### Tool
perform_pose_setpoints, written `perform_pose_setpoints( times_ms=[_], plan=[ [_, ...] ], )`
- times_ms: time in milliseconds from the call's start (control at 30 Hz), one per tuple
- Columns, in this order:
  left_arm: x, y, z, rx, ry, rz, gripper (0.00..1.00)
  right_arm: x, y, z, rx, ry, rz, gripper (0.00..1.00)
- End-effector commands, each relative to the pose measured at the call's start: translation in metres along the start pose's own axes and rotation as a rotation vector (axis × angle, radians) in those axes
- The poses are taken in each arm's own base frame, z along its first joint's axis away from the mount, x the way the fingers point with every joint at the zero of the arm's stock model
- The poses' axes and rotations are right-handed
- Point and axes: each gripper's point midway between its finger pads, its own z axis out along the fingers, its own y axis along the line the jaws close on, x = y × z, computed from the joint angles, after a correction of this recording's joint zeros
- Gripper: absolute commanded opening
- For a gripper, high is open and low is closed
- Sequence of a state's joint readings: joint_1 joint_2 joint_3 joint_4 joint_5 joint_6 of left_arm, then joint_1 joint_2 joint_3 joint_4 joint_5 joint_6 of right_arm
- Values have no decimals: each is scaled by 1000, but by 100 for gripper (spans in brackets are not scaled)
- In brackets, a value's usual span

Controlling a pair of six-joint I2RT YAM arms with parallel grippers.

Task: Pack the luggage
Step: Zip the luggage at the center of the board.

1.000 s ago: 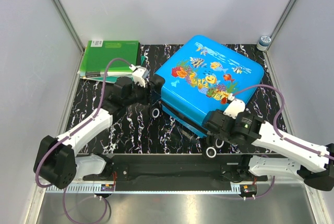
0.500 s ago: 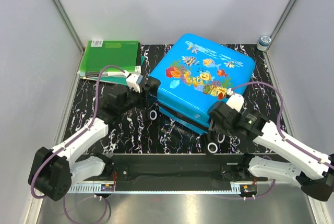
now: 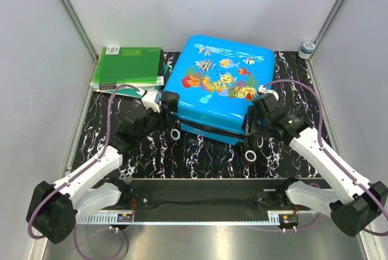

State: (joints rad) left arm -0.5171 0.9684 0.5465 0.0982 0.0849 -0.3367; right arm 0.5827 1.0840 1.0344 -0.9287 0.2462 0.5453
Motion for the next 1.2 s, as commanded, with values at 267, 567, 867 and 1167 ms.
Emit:
perform_pose_setpoints(
  times_ms=[267, 567, 867, 1167],
  plan=[
    [15, -119, -26, 432, 37, 89, 0, -94, -97, 36, 276, -219, 119, 0],
    [22, -162, -26, 549, 79, 79, 0, -114, -131, 34, 311, -239, 177, 13],
    [22, -176, -30, 580, 95, 67, 0, -111, -125, 20, 279, -217, 217, 72],
    [20, -176, -25, 540, 143, 71, 0, -111, -116, -44, 236, -263, 193, 100]
  ],
)
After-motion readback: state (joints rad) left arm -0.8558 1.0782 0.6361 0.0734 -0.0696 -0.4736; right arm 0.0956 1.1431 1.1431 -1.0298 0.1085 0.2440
